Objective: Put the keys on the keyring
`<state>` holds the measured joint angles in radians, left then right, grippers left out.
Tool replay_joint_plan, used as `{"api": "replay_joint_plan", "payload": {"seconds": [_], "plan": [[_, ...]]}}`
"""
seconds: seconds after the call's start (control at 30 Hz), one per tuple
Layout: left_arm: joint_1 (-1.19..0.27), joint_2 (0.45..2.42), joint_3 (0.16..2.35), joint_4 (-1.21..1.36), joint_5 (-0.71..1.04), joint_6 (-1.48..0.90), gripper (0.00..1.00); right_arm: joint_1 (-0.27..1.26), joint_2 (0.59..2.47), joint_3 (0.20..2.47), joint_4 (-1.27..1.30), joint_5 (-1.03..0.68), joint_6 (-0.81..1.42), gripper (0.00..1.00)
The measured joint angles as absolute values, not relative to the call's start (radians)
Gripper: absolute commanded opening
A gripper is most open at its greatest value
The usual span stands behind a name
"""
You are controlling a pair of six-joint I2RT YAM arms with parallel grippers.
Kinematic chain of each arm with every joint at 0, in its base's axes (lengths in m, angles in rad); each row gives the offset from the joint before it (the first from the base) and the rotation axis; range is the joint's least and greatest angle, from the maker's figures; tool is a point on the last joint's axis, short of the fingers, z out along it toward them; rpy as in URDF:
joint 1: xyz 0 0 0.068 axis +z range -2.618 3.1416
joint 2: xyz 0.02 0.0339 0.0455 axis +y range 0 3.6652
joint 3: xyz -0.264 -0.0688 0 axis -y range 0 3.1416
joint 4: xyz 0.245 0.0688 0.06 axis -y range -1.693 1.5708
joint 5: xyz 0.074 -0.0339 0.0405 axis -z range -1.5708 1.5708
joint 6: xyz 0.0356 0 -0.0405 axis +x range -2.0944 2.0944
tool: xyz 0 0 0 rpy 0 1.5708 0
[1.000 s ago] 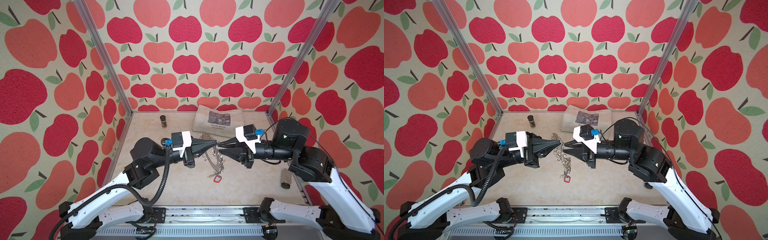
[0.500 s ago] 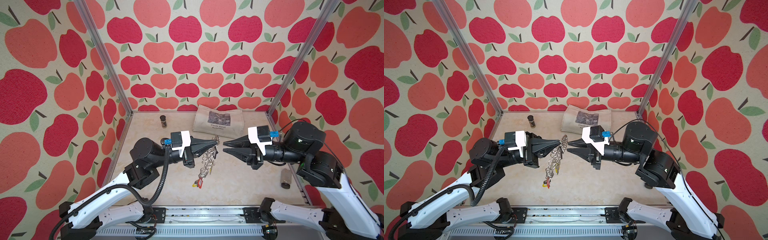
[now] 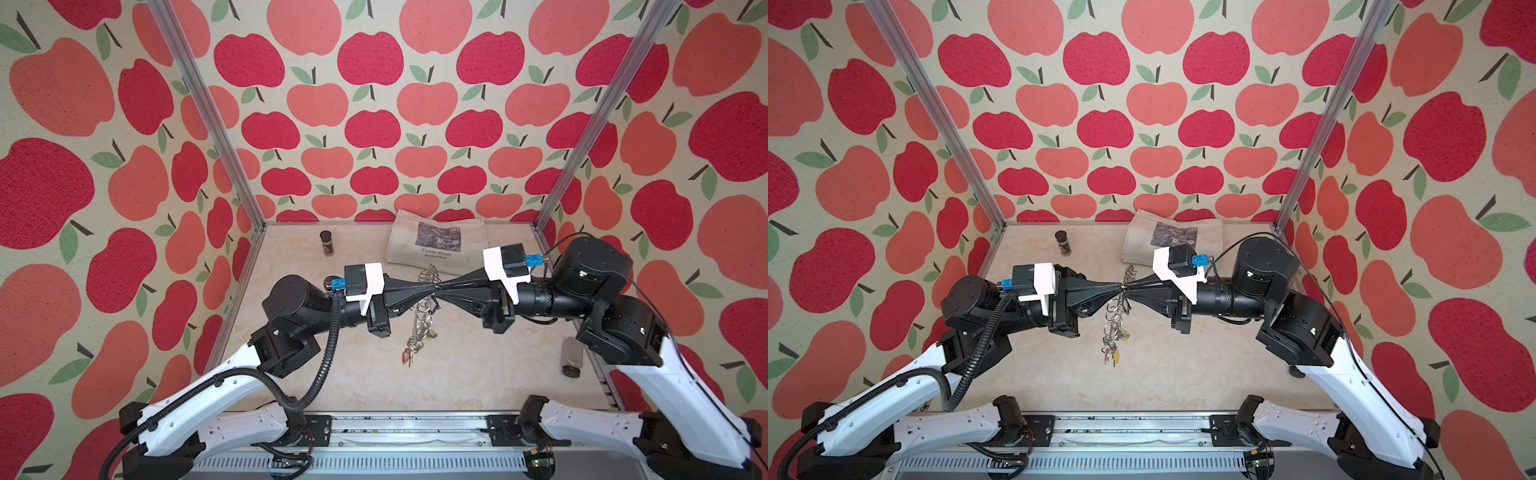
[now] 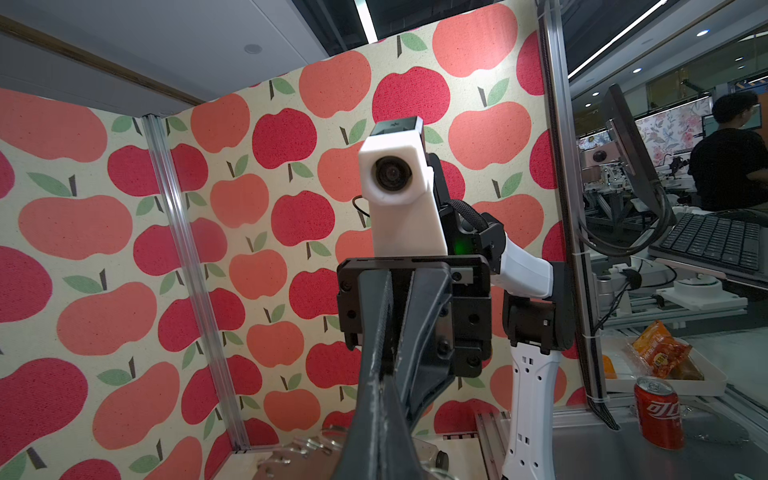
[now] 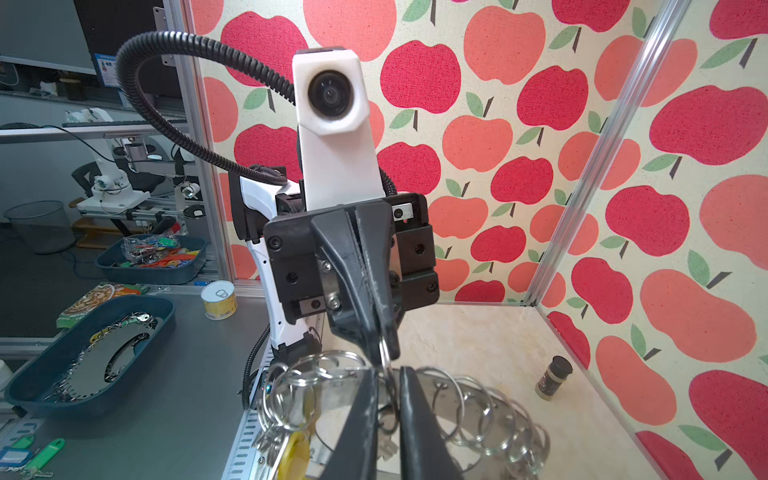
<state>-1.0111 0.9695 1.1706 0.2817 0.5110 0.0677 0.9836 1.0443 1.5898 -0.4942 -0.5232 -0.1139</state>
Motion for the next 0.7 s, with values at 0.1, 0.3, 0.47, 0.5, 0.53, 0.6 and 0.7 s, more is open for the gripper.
{"api": "replay_joint_plan", "payload": {"seconds": [0.1, 0.3, 0.47, 0.5, 0.53, 0.6, 0.7], "plan": [[-1.011, 0.968, 1.17, 0.282, 0.512, 0.068, 0.0, 0.983, 1.048, 1.59, -0.49, -0.527, -0.109, 0.03], [-1.011, 0.968, 1.17, 0.284, 0.511, 0.067, 0.0, 0.983, 1.049, 1.59, -0.487, -0.53, -0.107, 0.0], [-1.011, 0.958, 1.17, 0.255, 0.504, 0.067, 0.0, 0.983, 1.05, 1.59, -0.502, -0.529, -0.112, 0.0], [-1.011, 0.955, 1.171, 0.237, 0.499, 0.067, 0.0, 0.984, 1.051, 1.59, -0.511, -0.529, -0.115, 0.0], [-1.011, 0.949, 1.17, 0.216, 0.493, 0.066, 0.03, 0.984, 1.052, 1.59, -0.525, -0.526, -0.121, 0.0], [-1.012, 0.939, 1.17, 0.167, 0.479, 0.065, 0.11, 0.984, 1.056, 1.591, -0.554, -0.521, -0.129, 0.0], [-1.012, 0.912, 1.171, 0.084, 0.441, 0.065, 0.22, 0.983, 1.065, 1.596, -0.63, -0.508, -0.143, 0.0]]}}
